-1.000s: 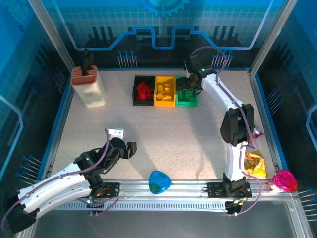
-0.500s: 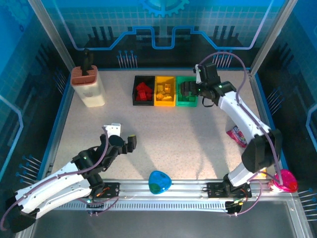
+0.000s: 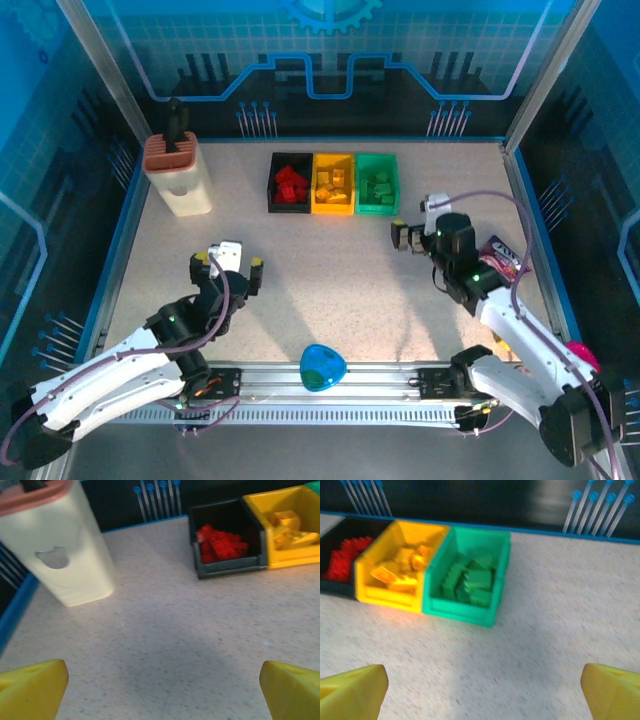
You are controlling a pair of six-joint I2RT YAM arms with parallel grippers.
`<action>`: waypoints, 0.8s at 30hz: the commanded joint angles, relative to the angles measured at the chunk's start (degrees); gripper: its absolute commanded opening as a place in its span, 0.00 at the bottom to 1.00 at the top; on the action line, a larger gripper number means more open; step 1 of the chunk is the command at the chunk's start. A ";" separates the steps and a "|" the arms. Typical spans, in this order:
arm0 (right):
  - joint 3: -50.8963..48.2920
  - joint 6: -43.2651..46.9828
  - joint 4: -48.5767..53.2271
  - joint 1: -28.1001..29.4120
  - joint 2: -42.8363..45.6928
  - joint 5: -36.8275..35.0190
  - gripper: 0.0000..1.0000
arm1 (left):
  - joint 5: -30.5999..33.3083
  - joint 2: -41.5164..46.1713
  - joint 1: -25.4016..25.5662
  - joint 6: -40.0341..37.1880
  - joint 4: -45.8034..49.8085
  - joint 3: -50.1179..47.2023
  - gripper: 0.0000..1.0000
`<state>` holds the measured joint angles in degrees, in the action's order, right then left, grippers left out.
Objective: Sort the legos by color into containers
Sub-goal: Reset both arms
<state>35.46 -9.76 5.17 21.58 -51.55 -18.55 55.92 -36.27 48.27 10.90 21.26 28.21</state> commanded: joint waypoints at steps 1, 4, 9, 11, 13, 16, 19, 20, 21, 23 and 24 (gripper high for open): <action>-4.46 -0.93 -3.40 0.48 5.16 -9.31 1.00 | 9.98 0.69 0.04 -4.71 -3.84 -2.88 0.99; -11.83 0.21 -3.96 0.37 10.47 -10.79 1.00 | 11.33 0.94 -1.74 -6.36 -7.13 -5.26 0.99; -16.34 -0.09 2.17 0.15 21.14 -13.23 1.00 | 10.79 0.65 -5.70 -6.14 -9.42 -8.54 0.99; -17.60 2.36 2.36 0.22 24.07 -12.29 1.00 | 10.71 0.71 -6.29 -6.56 -11.40 -10.29 0.99; -19.10 3.72 2.96 0.19 25.97 -13.24 1.00 | 10.53 0.71 -6.60 -5.40 -12.46 -11.71 0.99; -20.87 3.36 5.63 0.30 27.30 -14.85 1.00 | 10.16 0.72 -6.74 -3.22 -13.25 -14.04 0.99; -23.14 1.97 7.46 0.39 28.52 -15.54 1.00 | 9.76 0.75 -6.79 -3.83 -13.78 -14.35 0.99; -23.37 1.67 8.31 0.39 29.11 -15.83 1.00 | 10.01 0.93 -6.79 -3.80 -13.61 -14.17 0.99; -23.54 1.77 8.10 0.48 29.83 -15.85 1.00 | 10.04 1.11 -6.74 -3.93 -13.53 -14.20 0.99; -24.25 2.62 6.58 0.48 30.65 -15.66 1.00 | 10.00 1.66 -6.79 -3.93 -14.04 -14.72 0.99; -24.55 3.14 5.31 0.40 30.64 -15.72 1.00 | 10.04 1.85 -6.78 -4.03 -14.47 -15.07 0.99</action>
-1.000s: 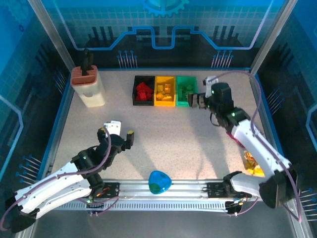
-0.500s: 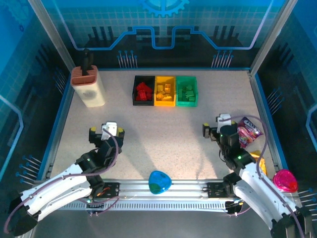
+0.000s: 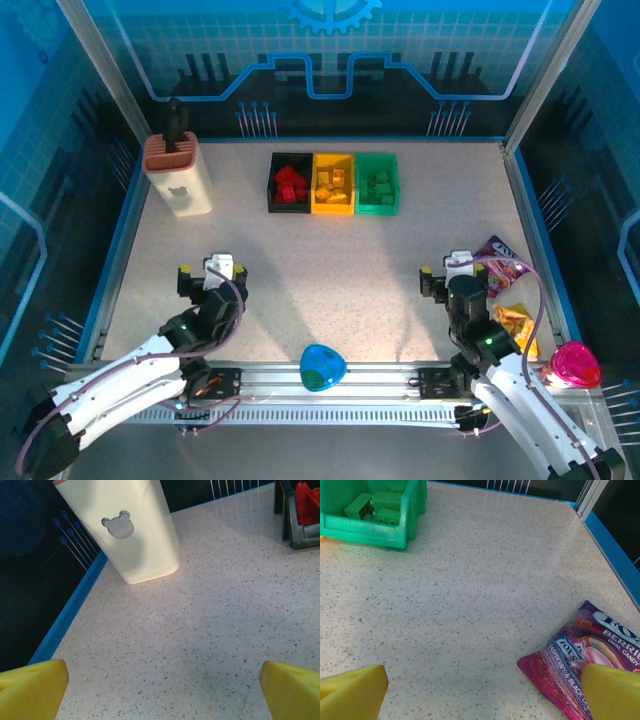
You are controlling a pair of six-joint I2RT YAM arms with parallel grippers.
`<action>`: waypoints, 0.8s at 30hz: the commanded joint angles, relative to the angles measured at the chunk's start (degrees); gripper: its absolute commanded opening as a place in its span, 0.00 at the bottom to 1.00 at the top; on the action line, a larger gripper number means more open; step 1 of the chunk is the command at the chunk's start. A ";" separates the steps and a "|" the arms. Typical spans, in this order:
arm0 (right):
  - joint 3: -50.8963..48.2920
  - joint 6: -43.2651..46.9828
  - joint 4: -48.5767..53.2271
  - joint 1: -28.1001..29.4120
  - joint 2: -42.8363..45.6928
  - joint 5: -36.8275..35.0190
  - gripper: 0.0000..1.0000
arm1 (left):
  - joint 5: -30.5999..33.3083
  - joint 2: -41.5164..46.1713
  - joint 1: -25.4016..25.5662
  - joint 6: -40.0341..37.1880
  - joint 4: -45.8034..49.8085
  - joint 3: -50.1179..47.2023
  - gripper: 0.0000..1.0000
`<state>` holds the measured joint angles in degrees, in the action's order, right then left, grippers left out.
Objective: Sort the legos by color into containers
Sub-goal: Reset both arms
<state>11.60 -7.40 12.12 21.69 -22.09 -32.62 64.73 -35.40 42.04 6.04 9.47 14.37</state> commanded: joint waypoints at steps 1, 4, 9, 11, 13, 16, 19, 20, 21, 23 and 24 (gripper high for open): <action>-0.91 1.14 -2.83 0.13 0.80 -1.78 1.00 | 1.36 1.11 -0.64 0.63 -3.55 -1.60 0.99; -1.71 2.05 -7.90 -0.41 -1.40 -2.34 1.00 | 1.46 0.99 -1.14 -1.63 -7.49 -2.90 0.99; -4.05 3.52 -18.69 -1.63 -5.43 -2.93 1.00 | 1.45 1.12 -3.05 -3.52 -10.77 -3.72 0.99; -5.71 4.35 -24.30 -2.34 -6.11 -2.83 1.00 | 1.45 1.52 -3.52 -4.55 -12.56 -4.34 0.99; -7.98 5.27 -30.63 -3.31 -6.02 -2.25 1.00 | 1.45 2.45 -3.71 -5.99 -15.23 -5.28 0.99; -10.41 5.16 -36.17 -5.19 -5.86 -0.91 1.00 | 1.46 4.34 -4.54 -7.37 -18.02 -6.64 0.99; -11.08 4.55 -38.11 -6.60 -6.51 0.18 1.00 | 1.39 6.31 -5.68 -8.35 -20.31 -7.92 0.99; -11.28 4.36 -38.90 -6.95 -6.85 0.35 1.00 | 1.36 6.84 -6.13 -8.77 -21.43 -8.38 0.99; -11.51 4.30 -39.78 -7.12 -7.19 0.45 1.00 | 1.36 7.19 -6.41 -9.25 -22.75 -8.85 0.99; -12.52 4.05 -43.16 -7.50 -8.14 0.54 1.00 | 0.66 7.66 -7.03 -11.07 -26.94 -10.29 0.99; -12.90 3.74 -44.65 -7.75 -8.68 0.51 1.00 | -0.18 7.74 -7.35 -11.81 -28.64 -10.90 0.99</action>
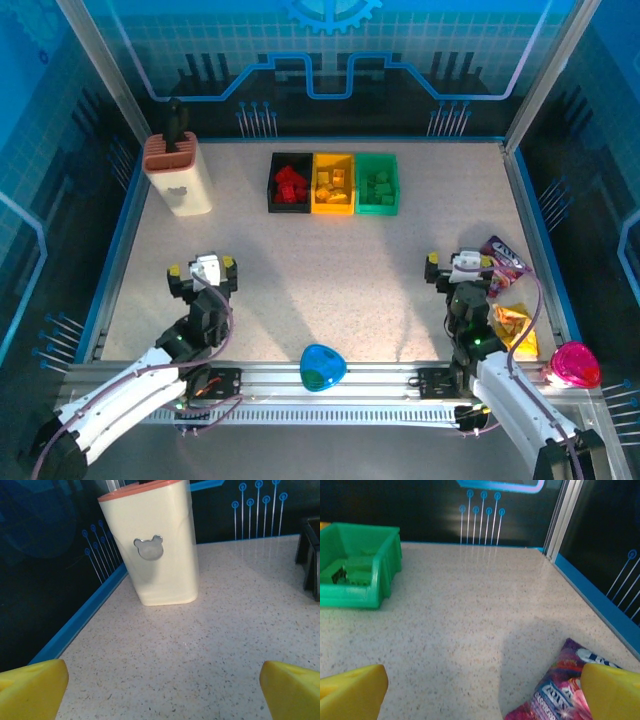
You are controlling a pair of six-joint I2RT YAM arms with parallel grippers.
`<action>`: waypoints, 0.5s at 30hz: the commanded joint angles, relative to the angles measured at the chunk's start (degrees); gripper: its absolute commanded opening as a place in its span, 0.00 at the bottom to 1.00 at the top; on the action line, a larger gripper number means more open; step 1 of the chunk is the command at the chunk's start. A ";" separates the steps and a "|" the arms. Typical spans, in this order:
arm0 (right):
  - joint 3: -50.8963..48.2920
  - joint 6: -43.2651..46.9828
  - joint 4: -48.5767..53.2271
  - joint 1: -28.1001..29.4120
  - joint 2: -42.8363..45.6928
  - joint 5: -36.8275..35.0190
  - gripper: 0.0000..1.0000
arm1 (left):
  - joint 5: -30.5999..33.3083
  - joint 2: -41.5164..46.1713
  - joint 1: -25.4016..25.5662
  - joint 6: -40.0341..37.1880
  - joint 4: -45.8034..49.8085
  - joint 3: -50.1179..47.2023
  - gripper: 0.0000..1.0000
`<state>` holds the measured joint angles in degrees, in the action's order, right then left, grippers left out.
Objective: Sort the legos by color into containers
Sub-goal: Reset both arms
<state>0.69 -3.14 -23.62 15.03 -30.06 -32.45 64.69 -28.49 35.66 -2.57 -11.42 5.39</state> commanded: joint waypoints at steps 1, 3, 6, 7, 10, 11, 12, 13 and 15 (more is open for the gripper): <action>-2.01 -0.87 -9.49 -1.41 -1.35 0.41 1.00 | -1.31 0.80 -1.56 -3.95 -9.67 -2.53 0.99; -2.01 -1.41 -10.91 -2.16 -2.88 0.66 1.00 | -3.45 0.64 -2.64 -4.84 -12.91 -3.59 0.99; -2.01 -1.73 -13.25 -2.76 -5.28 1.45 1.00 | -6.57 0.63 -4.90 -5.49 -16.81 -5.08 0.99; -2.01 -1.74 -14.45 -2.94 -6.27 1.61 1.00 | -7.75 0.65 -5.77 -5.67 -17.92 -5.49 0.99; -2.01 -2.06 -17.39 -3.24 -9.15 1.59 1.00 | -10.16 0.63 -8.20 -5.35 -20.58 -6.62 0.99; -2.01 -2.22 -18.51 -3.37 -10.21 1.57 1.00 | -10.89 0.63 -8.94 -4.86 -20.78 -6.84 0.99; -2.02 -2.27 -19.47 -3.45 -11.16 1.57 1.00 | -11.63 0.56 -9.72 -4.21 -20.66 -6.87 0.99; -2.01 -2.32 -20.72 -3.56 -12.30 1.55 1.00 | -12.91 0.54 -10.79 -3.59 -20.49 -6.79 0.99; -2.01 -2.18 -23.40 -3.68 -14.73 1.87 1.00 | -15.01 -0.06 -12.61 -2.44 -20.64 -6.79 0.99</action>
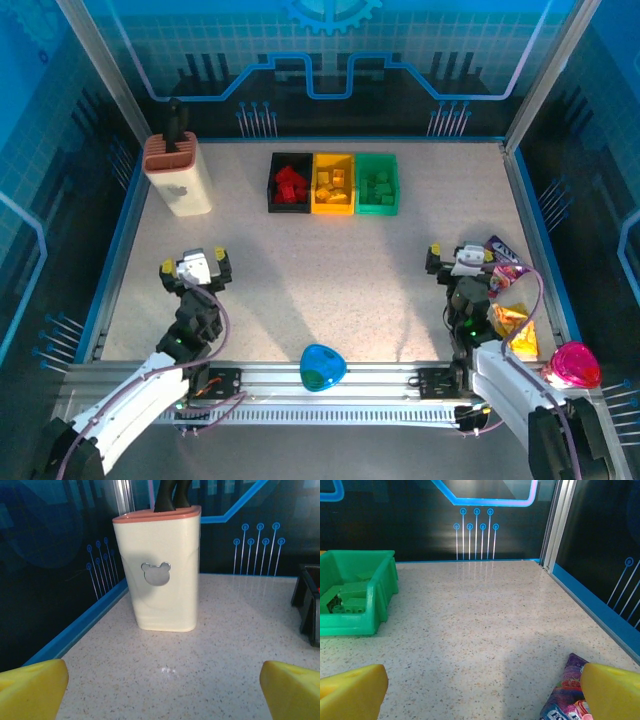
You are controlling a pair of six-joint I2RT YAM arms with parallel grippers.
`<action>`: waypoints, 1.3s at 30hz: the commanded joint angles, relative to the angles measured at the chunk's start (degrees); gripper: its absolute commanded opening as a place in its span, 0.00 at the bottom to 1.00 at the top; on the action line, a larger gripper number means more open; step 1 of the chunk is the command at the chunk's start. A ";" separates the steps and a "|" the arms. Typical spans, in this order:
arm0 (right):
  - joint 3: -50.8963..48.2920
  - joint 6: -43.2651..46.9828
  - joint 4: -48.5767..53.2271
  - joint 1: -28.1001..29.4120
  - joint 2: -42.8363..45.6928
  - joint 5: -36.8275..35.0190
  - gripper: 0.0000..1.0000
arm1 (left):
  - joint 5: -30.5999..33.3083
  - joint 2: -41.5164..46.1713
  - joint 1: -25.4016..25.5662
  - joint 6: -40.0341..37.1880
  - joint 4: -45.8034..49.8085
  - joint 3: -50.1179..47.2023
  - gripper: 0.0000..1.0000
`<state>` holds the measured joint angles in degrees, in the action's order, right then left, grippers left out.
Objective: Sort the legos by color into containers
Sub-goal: Reset both arms
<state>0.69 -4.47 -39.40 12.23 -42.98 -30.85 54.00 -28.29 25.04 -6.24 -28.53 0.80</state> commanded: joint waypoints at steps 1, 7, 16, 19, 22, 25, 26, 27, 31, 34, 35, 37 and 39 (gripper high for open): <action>-2.01 -0.74 -9.44 -1.04 -3.49 0.55 1.00 | -4.99 -0.76 -2.91 1.81 -3.92 -2.18 0.99; -2.01 0.97 -23.27 -1.24 -15.59 0.54 1.00 | -9.39 -6.03 -8.16 5.03 -8.30 -2.22 0.99; 0.41 2.47 -42.11 -1.76 -36.01 3.53 1.00 | -13.87 -16.38 -12.25 6.70 -18.61 -2.19 0.99; 5.37 3.67 -41.58 -2.70 -42.65 4.20 1.00 | -15.57 -19.95 -13.58 7.03 -21.59 -1.72 0.99; 5.33 5.12 -41.94 -1.97 -43.19 7.08 1.00 | -16.36 -24.00 -14.38 7.04 -25.08 -1.26 0.99; 5.55 5.81 -42.17 -2.53 -43.92 9.92 1.00 | -17.37 -28.70 -14.88 6.73 -29.23 -0.68 0.99; 6.00 6.53 -42.14 -2.51 -44.64 11.57 1.00 | -17.80 -30.64 -15.08 6.51 -30.70 -0.26 0.99; 6.38 7.19 -42.09 -2.51 -45.54 13.45 1.00 | -18.20 -32.31 -15.18 6.31 -32.23 0.05 0.99; 10.13 9.59 -39.69 -1.07 -48.79 12.22 1.00 | -19.87 -42.25 -15.36 5.15 -43.56 0.61 0.99; 10.26 9.72 -39.76 -1.07 -49.01 12.05 1.00 | -20.73 -49.64 -15.34 4.12 -51.37 1.68 0.99; 10.29 9.84 -39.65 -0.98 -48.95 12.03 1.00 | -21.86 -50.01 -15.43 4.57 -49.70 2.70 0.99; 10.31 9.92 -39.42 -0.83 -48.86 11.86 1.00 | -26.43 -54.45 -16.58 5.08 -51.53 4.08 0.99; 10.32 10.07 -39.55 -0.71 -48.95 11.78 1.00 | -30.20 -60.50 -16.77 2.74 -51.67 7.81 0.99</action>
<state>10.41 4.16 -77.17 10.92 -91.66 -18.98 30.65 -83.85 9.08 -1.43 -74.19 4.60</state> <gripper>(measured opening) 0.996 0.992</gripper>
